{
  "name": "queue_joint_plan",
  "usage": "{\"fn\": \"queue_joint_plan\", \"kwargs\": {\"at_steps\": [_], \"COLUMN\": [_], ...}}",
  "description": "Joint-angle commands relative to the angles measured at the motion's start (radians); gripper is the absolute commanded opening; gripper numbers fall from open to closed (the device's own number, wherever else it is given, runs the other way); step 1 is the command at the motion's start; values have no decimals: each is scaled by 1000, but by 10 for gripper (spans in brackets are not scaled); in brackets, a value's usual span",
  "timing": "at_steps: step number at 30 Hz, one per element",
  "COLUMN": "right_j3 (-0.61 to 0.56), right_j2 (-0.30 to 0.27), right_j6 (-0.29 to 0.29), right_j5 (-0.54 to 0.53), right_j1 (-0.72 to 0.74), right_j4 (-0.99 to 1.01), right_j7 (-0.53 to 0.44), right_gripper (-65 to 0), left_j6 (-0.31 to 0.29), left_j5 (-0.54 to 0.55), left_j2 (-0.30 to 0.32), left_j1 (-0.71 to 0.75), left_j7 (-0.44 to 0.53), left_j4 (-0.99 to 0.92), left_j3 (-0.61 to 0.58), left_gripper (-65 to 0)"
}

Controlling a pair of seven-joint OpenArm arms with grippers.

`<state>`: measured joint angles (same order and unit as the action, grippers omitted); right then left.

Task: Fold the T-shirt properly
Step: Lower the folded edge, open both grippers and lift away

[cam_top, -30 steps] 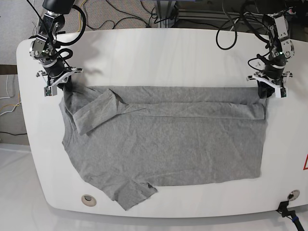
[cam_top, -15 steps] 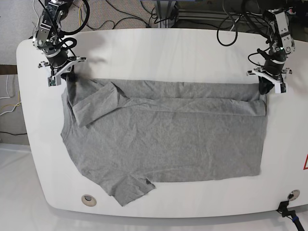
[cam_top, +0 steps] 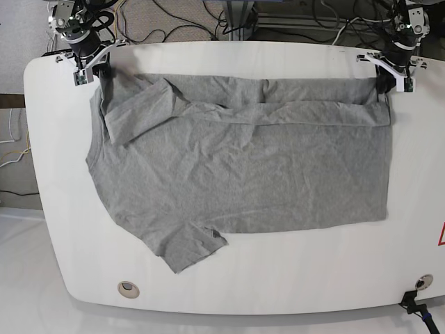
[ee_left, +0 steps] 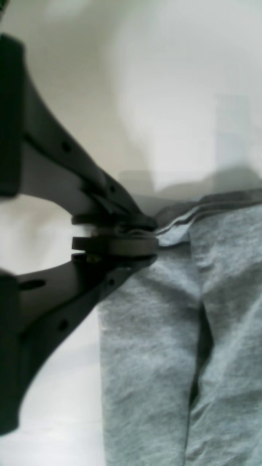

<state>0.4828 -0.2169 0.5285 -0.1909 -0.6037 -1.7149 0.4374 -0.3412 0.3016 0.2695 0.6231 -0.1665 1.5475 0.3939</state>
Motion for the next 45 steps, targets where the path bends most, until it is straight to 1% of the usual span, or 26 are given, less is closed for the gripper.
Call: {"fn": "queue_joint_plan", "kwargs": {"at_steps": [1,5,8,13,15,17,22,23,25,26,27,30,33,41,43,45], "right_j3": [4,4,4,4,4,4,3,3,3,3,3,4,4,4,6,41], "right_j2": [-11,-11,-11,-14,-28,-34,-34,-32,-29,-28,-28,-26,-26,-26,-26,-25], "right_j6": [5,5,5,5,5,5,2,-1,-1,-1,-1,-1,-1,-3,-3,3], "right_j5": [9,9,12,14,14,14,12,12,11,11,9,9,9,12,12,9], "right_j1": [-28,-80,-91,-86,-86,-84,-84,-84,-84,-84,-81,-72,-55,-52,-57,-57], "right_j4": [-29,-60,-60,-56,-56,-55,-55,-55,-55,-55,-56,-61,-84,-179,-211,-247], "right_j7": [27,27,27,27,27,27,27,27,27,27,27,27,27,33,64,84], "right_gripper": [-650,-650,-650,-650,-650,-650,-650,-650,-650,-624,-586,-487,-432,-422,-424,-425], "left_j6": [-2,-2,-2,-2,-2,-2,-2,-2,-2,0,0,0,0,0,0,1], "left_j5": [-23,-23,-23,-23,-23,-23,-23,-23,-23,-22,-22,-22,-22,-22,-22,-22], "left_j2": [6,7,34,37,37,52,63,73,76,76,78,78,78,76,76,75], "left_j1": [40,91,111,111,110,108,106,106,106,106,105,99,97,91,91,91], "left_j7": [-61,-61,-61,-61,-61,-61,-63,-63,-63,-63,-63,-63,-63,-63,-63,-63], "left_j4": [11,14,14,14,14,14,14,14,14,15,15,26,66,166,202,238], "left_j3": [29,33,40,40,40,40,38,38,38,38,38,38,38,40,40,41], "left_gripper": [-650,-650,-650,-650,-650,-650,-650,-635,-490,-442,-422,-412,-412,-415,-415,-415]}}
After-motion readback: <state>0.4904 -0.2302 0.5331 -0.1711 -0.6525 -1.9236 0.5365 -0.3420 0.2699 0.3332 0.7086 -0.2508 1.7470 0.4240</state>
